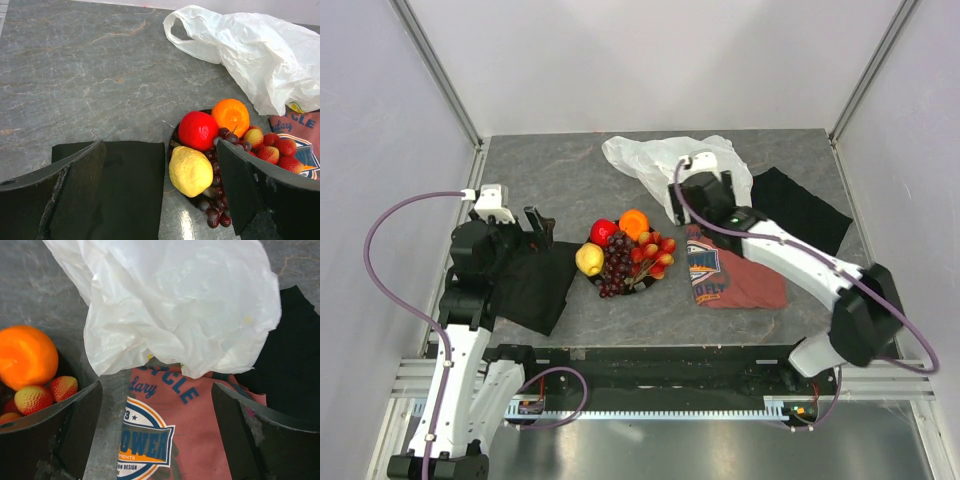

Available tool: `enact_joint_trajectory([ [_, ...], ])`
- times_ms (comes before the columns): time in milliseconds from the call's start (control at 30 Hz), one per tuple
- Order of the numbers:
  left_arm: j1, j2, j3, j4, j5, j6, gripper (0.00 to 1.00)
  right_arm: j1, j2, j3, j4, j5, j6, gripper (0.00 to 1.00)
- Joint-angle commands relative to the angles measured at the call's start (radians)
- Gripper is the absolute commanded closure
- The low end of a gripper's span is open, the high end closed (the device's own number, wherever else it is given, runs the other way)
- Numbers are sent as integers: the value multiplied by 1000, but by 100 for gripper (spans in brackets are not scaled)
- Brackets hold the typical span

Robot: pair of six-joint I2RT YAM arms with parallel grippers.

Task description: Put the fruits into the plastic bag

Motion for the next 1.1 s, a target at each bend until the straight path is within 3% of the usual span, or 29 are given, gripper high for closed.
enact_joint_trajectory([
  [0, 1, 16, 0, 3, 12, 44, 1, 78, 162, 127, 1, 213, -59, 2],
  [200, 3, 50, 10, -12, 17, 53, 1, 109, 375, 289, 5, 321, -108, 2],
  [300, 3, 51, 11, -17, 5, 56, 1, 109, 433, 343, -12, 297, -101, 2],
  [400, 3, 56, 13, -23, -12, 61, 1, 118, 447, 348, -14, 286, -64, 2],
  [967, 5, 71, 16, -35, -29, 67, 1, 192, 578, 323, 40, 586, -76, 2],
  [1067, 3, 67, 14, -35, -31, 67, 1, 187, 604, 325, 69, 637, -108, 8],
])
